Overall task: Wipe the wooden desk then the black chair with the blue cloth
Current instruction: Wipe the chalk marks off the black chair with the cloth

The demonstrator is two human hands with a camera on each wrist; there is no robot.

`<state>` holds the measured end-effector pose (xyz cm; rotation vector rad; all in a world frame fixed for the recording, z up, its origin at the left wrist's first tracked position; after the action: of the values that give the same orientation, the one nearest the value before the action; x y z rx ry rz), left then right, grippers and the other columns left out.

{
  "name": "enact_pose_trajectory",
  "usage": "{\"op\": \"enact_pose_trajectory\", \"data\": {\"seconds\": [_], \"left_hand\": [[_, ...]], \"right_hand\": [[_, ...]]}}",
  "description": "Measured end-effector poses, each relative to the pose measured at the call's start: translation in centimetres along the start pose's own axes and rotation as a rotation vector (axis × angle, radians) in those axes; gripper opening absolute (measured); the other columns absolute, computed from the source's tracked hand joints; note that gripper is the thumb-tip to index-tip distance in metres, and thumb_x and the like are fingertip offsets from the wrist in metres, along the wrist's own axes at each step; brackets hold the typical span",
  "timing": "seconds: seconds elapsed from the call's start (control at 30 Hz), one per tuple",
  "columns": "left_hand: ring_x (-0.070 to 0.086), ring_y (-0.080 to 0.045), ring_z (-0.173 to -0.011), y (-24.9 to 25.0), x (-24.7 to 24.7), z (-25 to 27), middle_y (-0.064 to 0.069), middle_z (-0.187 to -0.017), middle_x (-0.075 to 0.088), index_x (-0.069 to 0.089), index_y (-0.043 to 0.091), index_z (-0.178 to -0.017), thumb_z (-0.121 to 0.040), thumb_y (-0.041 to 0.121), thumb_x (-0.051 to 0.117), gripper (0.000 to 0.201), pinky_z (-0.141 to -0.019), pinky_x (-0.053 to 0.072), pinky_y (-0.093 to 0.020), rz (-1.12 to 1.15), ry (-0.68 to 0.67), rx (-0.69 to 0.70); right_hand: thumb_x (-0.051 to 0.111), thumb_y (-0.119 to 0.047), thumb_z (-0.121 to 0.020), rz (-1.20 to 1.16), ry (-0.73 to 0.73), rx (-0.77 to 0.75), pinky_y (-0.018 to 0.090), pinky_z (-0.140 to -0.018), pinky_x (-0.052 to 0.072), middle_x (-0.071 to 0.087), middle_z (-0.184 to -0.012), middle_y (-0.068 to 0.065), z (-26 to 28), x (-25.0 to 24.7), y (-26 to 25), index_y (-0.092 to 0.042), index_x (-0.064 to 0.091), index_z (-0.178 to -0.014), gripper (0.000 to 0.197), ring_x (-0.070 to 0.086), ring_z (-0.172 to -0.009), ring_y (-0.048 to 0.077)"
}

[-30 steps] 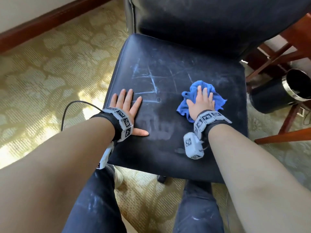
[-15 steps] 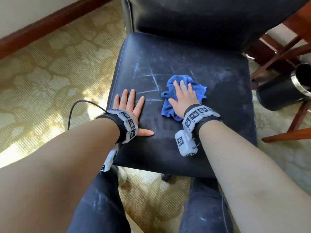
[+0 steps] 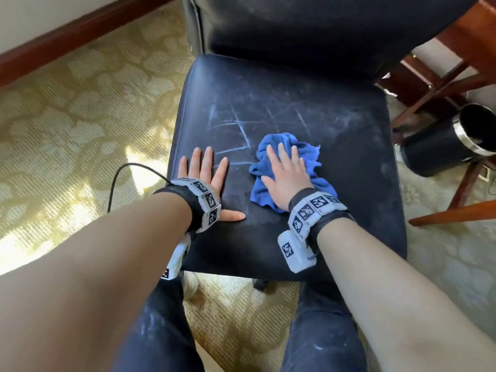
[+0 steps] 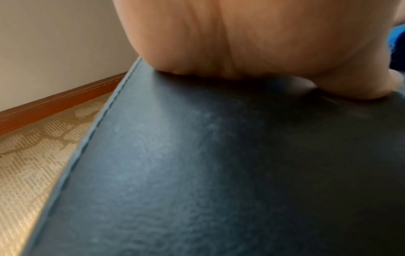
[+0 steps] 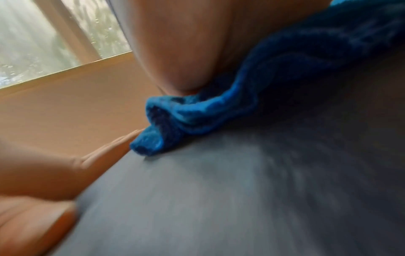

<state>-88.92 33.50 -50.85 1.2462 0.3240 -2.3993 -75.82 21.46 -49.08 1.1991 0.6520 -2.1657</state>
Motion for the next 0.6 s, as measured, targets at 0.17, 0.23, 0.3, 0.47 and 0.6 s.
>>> {"op": "enact_pose_trajectory", "data": {"seconds": [0.17, 0.23, 0.3, 0.47, 0.6], "left_hand": [[-0.029, -0.035, -0.138, 0.1, -0.4, 0.2, -0.013, -0.150, -0.033, -0.028, 0.022, -0.143, -0.057, 0.095, 0.029, 0.126, -0.112, -0.014, -0.051, -0.010, -0.029, -0.020], [-0.028, -0.035, -0.138, 0.1, -0.5, 0.3, -0.013, -0.150, -0.032, -0.029, 0.022, -0.143, -0.058, 0.095, 0.030, 0.126, -0.113, -0.013, -0.051, -0.024, -0.034, -0.027], [-0.028, -0.035, -0.138, -0.2, -0.5, 0.3, -0.013, -0.150, -0.032, -0.029, 0.022, -0.143, -0.057, 0.095, 0.029, 0.127, -0.113, -0.012, -0.051, -0.044, -0.037, -0.033], [-0.026, -0.035, -0.139, -0.4, -1.2, 0.0, -0.013, -0.151, -0.030, -0.027, 0.022, -0.144, -0.059, 0.094, 0.031, 0.125, -0.114, -0.011, -0.050, -0.078, -0.015, -0.021], [-0.026, -0.034, -0.139, -1.0, -1.6, -0.5, -0.013, -0.151, -0.030, -0.027, 0.022, -0.144, -0.059, 0.094, 0.030, 0.125, -0.113, -0.011, -0.049, -0.106, 0.002, 0.009]], "right_hand": [[0.035, -0.038, -0.099, -0.056, 0.020, 0.037, 0.040, -0.116, -0.001, -0.009, -0.158, 0.001, -1.8, -1.3, 1.7, -0.025, -0.004, -0.150, 0.065, -0.009, -0.144, 0.026], [0.035, -0.039, -0.099, -0.080, 0.071, 0.151, 0.040, -0.116, 0.001, -0.008, -0.158, 0.002, -1.1, -1.7, 4.0, -0.023, -0.004, -0.150, 0.066, -0.007, -0.145, 0.027], [0.034, -0.040, -0.099, -0.084, 0.057, 0.200, 0.040, -0.116, 0.000, -0.009, -0.158, 0.002, 0.4, -1.2, 5.6, -0.022, -0.005, -0.150, 0.067, -0.008, -0.145, 0.026], [0.029, -0.042, -0.100, 0.028, 0.007, 0.072, 0.040, -0.117, -0.005, -0.015, -0.157, 0.003, 4.1, 0.9, 5.2, -0.021, -0.010, -0.149, 0.066, -0.013, -0.144, 0.028], [0.027, -0.040, -0.100, 0.071, -0.040, -0.092, 0.038, -0.115, -0.011, -0.019, -0.156, 0.001, 3.8, 1.4, 2.0, -0.023, -0.012, -0.148, 0.064, -0.021, -0.142, 0.027]]}}
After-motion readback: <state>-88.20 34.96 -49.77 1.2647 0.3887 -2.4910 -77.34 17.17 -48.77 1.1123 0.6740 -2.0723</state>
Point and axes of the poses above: each hand's wrist, its own z-axis away from the middle knuckle, its own x-axis out of the palm, y = z × x, the point moved 4 cm from there along -z, towards the middle knuckle
